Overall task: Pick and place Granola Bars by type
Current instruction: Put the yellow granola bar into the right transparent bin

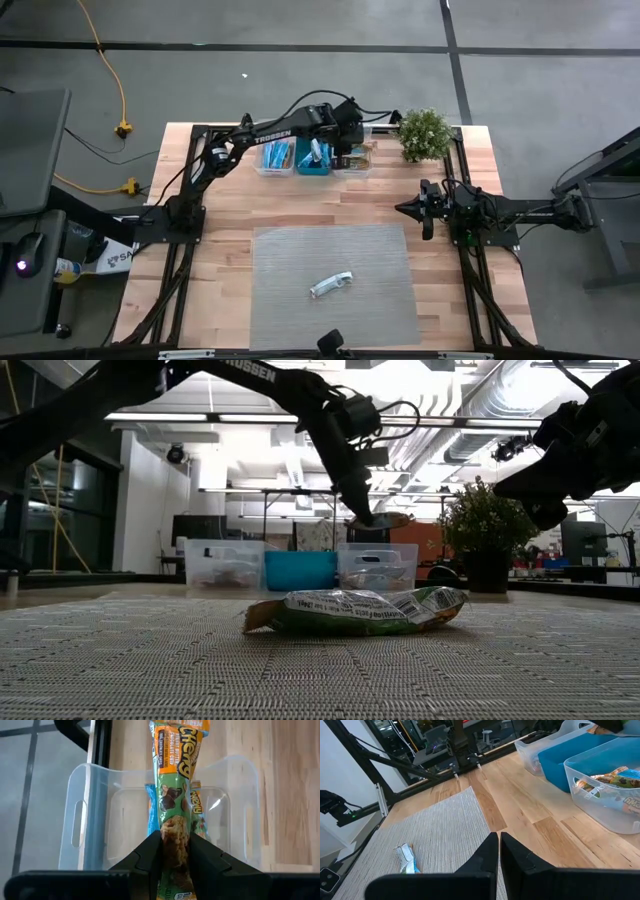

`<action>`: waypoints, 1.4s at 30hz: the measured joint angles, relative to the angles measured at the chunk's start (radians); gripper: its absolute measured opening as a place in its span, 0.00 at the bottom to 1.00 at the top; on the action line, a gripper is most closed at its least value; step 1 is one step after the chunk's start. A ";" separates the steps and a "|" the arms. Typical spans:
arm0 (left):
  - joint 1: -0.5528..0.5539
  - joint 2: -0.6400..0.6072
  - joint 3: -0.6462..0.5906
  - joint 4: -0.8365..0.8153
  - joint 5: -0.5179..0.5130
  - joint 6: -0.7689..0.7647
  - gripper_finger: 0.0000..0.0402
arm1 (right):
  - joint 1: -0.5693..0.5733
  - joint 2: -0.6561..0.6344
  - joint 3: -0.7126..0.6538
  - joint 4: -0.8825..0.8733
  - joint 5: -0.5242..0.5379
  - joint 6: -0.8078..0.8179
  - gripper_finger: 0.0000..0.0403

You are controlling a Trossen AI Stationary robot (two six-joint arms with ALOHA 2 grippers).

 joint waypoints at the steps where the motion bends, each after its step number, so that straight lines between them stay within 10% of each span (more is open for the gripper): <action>1: 0.000 0.000 0.000 0.000 -0.001 -0.009 0.20 | 0.000 0.000 0.000 0.000 0.000 0.000 0.00; 42: 0.006 0.079 0.000 -0.034 0.104 -0.258 0.31 | 0.000 0.000 0.000 0.000 0.000 0.000 0.00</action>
